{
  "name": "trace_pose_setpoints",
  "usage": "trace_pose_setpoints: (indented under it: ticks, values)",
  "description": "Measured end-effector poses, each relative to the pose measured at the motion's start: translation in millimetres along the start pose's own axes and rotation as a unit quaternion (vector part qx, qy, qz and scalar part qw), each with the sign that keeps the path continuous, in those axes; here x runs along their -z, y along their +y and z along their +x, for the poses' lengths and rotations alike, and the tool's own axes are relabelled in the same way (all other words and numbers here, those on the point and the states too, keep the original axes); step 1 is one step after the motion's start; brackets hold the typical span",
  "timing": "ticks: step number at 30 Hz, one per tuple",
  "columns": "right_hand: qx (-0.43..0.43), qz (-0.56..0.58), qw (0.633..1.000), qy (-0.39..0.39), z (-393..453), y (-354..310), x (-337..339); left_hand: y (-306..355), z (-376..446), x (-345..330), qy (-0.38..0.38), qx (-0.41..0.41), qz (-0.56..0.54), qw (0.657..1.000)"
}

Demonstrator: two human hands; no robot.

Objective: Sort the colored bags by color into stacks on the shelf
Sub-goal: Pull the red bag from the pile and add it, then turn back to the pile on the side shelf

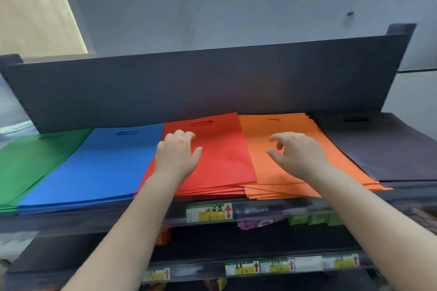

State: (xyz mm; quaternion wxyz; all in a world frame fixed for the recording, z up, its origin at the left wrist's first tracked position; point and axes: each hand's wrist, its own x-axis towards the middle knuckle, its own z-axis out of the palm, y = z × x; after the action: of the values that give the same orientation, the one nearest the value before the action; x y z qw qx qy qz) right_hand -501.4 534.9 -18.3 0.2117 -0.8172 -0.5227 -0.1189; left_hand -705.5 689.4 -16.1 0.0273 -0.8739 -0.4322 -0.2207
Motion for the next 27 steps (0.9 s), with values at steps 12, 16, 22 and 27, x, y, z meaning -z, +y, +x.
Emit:
trace_pose_setpoints:
  ticks: [12,16,22,27]
  values:
    - [-0.048,-0.186,0.981,-0.002,-61.4,161.7,122.4,240.8,13.9,8.8,0.010,-0.190,0.028,0.981]
    - [-0.091,-0.240,0.966,-0.016,-100.2,225.8,164.1,335.5,3.1,1.8,0.019,-0.245,0.010,0.969]
    - [-0.180,-0.279,0.943,-0.026,-175.3,312.6,218.6,471.7,-32.3,-15.4,-0.008,-0.324,-0.039,0.945]
    - [-0.269,-0.293,0.916,-0.042,-238.9,370.4,253.5,568.5,-65.2,-29.1,-0.038,-0.404,-0.069,0.912]
